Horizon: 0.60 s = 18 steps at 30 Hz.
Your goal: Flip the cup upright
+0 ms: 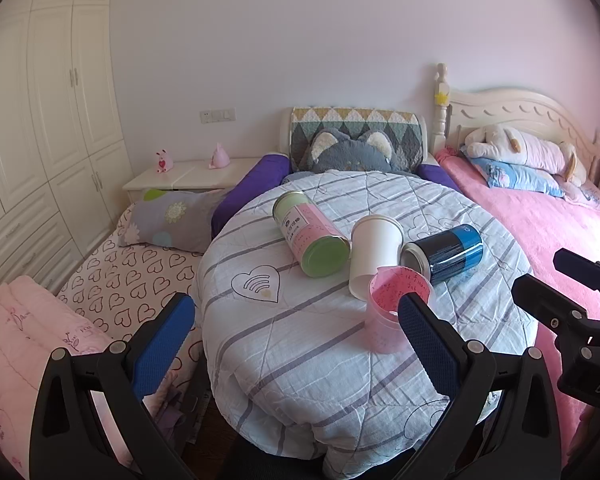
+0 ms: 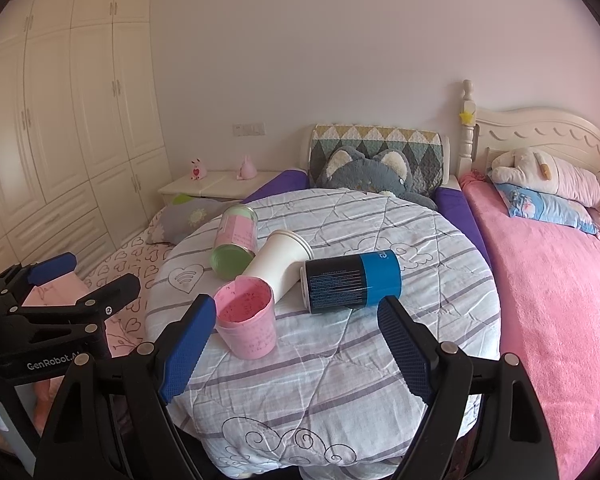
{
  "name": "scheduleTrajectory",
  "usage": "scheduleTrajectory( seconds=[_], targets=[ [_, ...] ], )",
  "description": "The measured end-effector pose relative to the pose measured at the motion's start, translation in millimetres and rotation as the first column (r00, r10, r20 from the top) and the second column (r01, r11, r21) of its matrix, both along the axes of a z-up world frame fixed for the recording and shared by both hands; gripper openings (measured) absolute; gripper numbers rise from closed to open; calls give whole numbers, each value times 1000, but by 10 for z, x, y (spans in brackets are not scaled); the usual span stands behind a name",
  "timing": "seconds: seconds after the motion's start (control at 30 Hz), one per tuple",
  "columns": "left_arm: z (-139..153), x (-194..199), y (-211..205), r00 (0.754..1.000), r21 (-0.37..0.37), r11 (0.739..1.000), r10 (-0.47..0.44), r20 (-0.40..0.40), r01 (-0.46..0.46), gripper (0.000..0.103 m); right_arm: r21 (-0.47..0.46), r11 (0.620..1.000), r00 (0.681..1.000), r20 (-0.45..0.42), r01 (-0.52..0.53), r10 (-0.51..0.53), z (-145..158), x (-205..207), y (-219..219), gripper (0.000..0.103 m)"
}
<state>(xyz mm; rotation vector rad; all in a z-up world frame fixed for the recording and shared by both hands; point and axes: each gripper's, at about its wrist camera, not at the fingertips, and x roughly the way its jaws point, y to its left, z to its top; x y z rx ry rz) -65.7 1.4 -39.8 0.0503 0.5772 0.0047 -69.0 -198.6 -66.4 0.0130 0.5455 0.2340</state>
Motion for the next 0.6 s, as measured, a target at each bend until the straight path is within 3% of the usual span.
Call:
scheduleTrajectory(
  seconds=[0.6],
  targets=[
    [9, 1, -11, 1000, 21, 1000, 11, 6, -11, 103, 5, 1000, 1000, -2, -7, 7, 6, -2, 29, 84]
  ],
)
